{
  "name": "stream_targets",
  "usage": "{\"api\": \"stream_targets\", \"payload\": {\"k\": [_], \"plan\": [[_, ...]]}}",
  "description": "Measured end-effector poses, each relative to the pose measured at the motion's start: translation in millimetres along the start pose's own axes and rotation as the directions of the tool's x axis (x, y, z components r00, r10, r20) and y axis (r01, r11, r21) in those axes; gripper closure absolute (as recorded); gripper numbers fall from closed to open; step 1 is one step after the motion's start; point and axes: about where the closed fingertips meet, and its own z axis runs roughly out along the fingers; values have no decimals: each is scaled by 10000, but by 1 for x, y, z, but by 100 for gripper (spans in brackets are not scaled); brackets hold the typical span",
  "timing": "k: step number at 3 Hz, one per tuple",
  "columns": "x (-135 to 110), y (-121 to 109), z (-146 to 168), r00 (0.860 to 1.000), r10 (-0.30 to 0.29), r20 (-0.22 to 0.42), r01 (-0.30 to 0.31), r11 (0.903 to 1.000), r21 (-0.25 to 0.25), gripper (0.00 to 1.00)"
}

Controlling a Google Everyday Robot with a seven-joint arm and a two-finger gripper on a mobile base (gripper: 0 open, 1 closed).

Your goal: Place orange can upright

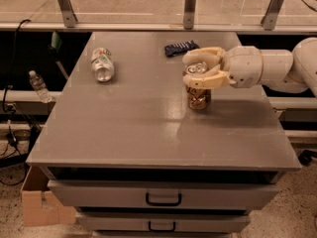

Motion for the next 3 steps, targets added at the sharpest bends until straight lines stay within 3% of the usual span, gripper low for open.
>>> {"api": "stream_targets", "payload": {"k": [2,3], "plan": [[12,-1,-5,9996,267,36,-268,9996,85,8],[14,-1,-10,9995,324,-18,-324,9993,172,0]]}}
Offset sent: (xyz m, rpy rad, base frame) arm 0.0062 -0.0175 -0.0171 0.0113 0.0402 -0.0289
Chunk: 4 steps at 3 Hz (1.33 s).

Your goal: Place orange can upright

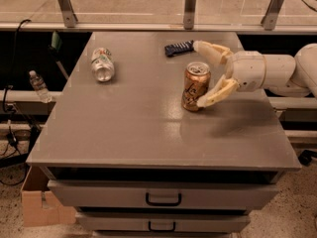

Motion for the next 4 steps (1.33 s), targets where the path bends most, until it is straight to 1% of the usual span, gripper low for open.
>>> {"api": "stream_targets", "payload": {"k": [1,2,3,4], "plan": [[1,-2,-12,9998,18,-181,-14,9998,207,0],[-4,-12,-51,9969,-141,-769,204,9964,824,0],[-25,-27,-113,9824,-467,-1809,781,9822,1710,0],[-62,-36,-170,9595,-708,-2726,1463,9524,2675,0]]}}
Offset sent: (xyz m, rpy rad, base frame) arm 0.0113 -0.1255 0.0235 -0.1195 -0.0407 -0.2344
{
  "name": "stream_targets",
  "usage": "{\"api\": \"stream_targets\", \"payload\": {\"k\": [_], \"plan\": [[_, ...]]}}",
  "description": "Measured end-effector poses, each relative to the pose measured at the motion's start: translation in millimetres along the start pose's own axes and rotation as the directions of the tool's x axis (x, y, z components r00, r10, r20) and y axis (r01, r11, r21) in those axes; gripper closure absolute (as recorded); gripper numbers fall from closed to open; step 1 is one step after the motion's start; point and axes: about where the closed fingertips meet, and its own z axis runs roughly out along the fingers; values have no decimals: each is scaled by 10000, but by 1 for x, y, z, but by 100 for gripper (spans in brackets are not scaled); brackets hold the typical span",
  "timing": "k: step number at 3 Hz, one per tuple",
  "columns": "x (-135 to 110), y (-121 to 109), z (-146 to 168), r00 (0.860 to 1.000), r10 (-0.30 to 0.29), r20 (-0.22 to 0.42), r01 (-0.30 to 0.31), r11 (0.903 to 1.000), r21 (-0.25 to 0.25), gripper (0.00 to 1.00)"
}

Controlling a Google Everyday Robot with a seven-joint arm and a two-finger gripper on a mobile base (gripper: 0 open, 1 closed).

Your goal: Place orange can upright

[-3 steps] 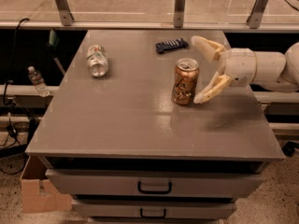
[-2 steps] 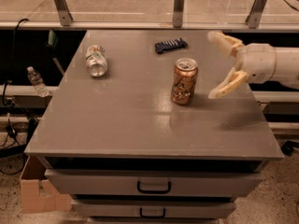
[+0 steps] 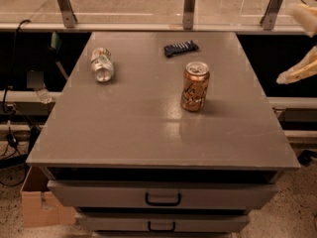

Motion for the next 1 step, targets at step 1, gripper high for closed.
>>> {"api": "stream_targets", "payload": {"k": [1], "plan": [[-5,-8,-9,9999,-131,-53,132,9996,239,0]]}}
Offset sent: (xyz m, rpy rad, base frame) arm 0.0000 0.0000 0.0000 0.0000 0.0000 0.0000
